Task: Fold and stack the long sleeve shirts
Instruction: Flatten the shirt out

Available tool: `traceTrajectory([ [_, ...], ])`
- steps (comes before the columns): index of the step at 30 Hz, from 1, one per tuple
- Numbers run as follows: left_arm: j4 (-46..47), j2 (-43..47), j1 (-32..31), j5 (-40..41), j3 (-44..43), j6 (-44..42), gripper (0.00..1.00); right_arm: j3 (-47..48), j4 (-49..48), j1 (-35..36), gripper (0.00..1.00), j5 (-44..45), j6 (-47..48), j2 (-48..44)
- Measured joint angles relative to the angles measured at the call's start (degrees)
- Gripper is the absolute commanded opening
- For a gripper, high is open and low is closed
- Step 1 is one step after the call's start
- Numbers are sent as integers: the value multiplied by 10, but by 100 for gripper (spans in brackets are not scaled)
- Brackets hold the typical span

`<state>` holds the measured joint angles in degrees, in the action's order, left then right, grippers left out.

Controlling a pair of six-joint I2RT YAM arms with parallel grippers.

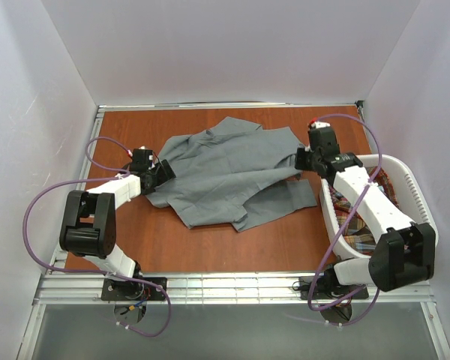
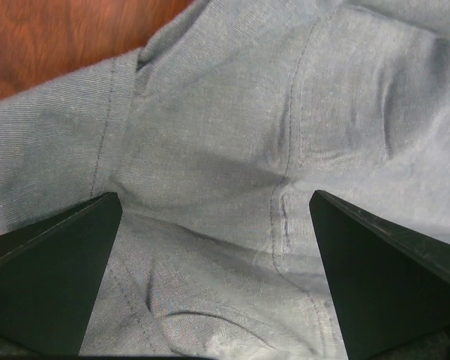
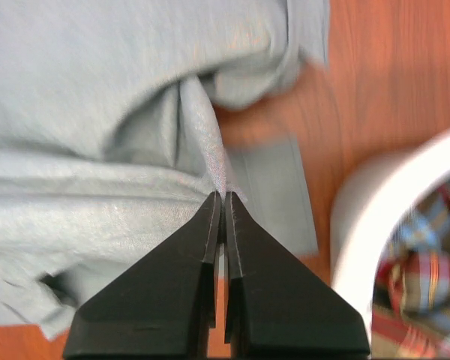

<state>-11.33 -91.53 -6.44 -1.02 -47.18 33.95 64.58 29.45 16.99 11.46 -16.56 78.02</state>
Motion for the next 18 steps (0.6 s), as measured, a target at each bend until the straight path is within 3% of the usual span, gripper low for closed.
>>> traceTrajectory([
  [5, -6, 13, 20, 1, 11, -1, 97, -96, 45, 0, 1, -1, -8, -23],
  [11, -38, 70, 71, 9, 57, -1, 98, -106, 66, 5, 2, -41, -8, -16],
  [14, -60, 87, 85, 20, 65, -3, 98, -106, 74, 22, 9, -53, 2, -11],
  [17, -83, 97, 104, 42, 65, -14, 98, -105, 105, 43, 26, -56, 19, -5],
  [18, -90, 103, 109, 48, 64, -21, 98, -103, 119, 53, 36, -52, 26, -4],
])
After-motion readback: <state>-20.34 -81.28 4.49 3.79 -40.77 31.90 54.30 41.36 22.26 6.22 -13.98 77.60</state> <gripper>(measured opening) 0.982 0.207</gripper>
